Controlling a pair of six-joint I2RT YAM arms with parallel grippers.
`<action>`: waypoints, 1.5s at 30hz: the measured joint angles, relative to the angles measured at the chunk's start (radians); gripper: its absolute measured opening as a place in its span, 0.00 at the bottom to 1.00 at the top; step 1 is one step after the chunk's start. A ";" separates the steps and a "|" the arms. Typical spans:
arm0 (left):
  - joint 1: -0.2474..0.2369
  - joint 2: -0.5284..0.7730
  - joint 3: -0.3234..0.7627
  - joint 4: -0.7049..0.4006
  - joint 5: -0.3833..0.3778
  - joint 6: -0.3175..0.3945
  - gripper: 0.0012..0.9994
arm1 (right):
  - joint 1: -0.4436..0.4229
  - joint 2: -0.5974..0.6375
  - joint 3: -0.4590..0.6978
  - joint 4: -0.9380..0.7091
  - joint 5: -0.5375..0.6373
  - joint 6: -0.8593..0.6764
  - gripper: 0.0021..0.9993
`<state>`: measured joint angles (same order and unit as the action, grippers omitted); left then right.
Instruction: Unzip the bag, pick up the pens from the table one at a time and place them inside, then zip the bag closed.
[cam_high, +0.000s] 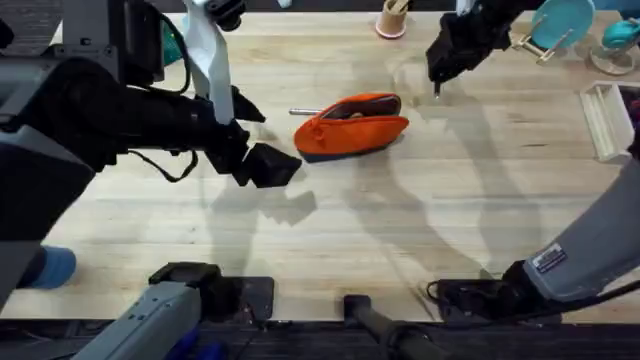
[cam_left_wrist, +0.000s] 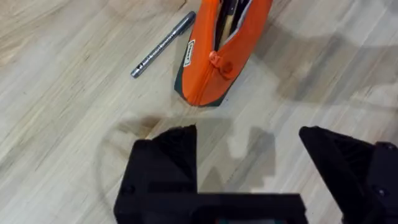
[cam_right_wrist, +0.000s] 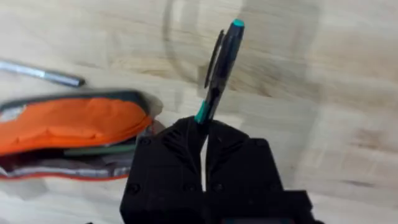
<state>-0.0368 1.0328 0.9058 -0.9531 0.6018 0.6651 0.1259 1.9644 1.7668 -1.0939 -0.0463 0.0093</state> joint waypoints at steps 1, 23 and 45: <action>0.000 0.000 0.000 0.000 0.000 0.000 1.00 | 0.009 -0.001 0.001 0.000 0.000 -0.026 0.03; 0.000 0.000 0.000 0.000 0.000 0.000 1.00 | 0.102 -0.094 0.018 0.006 -0.217 -0.866 0.03; 0.000 0.000 0.000 0.000 0.000 0.000 1.00 | 0.166 -0.108 0.022 -0.143 -0.563 -1.639 0.03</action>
<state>-0.0368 1.0328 0.9058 -0.9531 0.6018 0.6651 0.2923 1.8561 1.7889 -1.2368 -0.6090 -1.6292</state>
